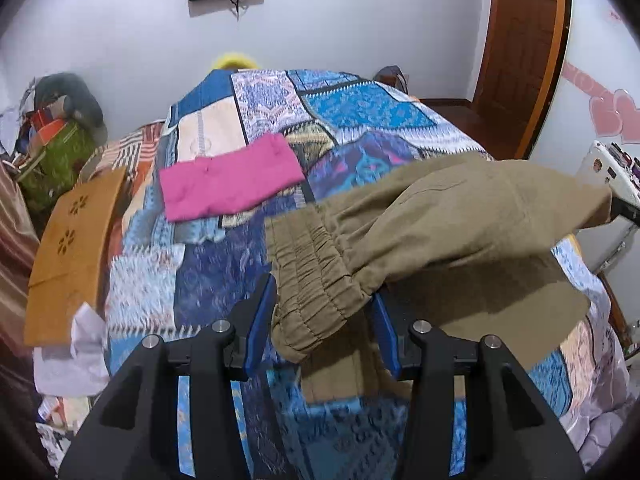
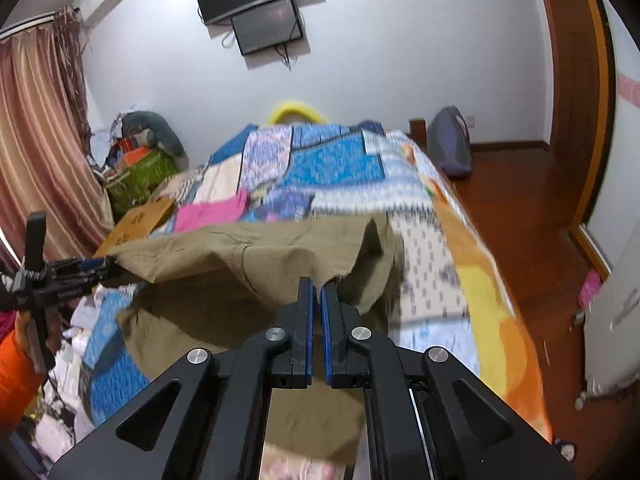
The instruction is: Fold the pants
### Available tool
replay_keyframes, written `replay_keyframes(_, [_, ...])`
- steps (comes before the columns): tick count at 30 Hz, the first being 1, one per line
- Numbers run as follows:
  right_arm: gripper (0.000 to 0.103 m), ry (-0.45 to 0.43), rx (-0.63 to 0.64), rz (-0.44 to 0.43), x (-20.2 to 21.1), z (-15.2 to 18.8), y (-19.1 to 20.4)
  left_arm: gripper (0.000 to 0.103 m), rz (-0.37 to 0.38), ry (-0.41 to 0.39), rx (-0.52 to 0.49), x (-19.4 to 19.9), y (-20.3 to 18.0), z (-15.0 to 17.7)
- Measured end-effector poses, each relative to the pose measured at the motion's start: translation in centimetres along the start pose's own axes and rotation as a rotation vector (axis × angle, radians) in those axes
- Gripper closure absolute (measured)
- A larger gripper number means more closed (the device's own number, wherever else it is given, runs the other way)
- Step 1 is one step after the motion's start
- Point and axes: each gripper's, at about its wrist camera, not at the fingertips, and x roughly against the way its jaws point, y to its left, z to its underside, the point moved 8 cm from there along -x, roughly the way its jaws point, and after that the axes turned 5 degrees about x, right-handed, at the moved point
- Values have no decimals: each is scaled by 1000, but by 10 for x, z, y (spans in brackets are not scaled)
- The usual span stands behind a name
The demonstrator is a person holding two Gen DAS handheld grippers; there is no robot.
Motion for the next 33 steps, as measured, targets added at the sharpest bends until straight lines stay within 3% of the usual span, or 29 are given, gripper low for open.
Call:
replay_keyframes(6, [99, 76, 29, 15, 1, 48, 3, 57, -9, 18, -26, 7, -1, 27])
replay_keyframes(12, [95, 125, 5, 25, 4, 74, 4, 57, 6, 37, -11, 17, 6, 45])
replay_keyframes(20, [94, 138, 21, 46, 22, 85, 11, 56, 8, -24, -11, 46, 12, 31])
replay_keyframes(22, [90, 132, 23, 27, 23, 80, 18, 56, 4, -24, -49, 47, 5, 28])
replay_keyframes(27, [62, 106, 62, -20, 17, 67, 48, 51, -13, 30, -179, 31, -23, 37])
replay_keyframes(31, [57, 117, 113, -66, 3, 64, 77, 32, -69, 45, -315, 15, -45, 47])
replay_keyframes(33, [47, 122, 127, -81, -4, 65, 87, 31, -100, 41, -367, 9, -53, 49])
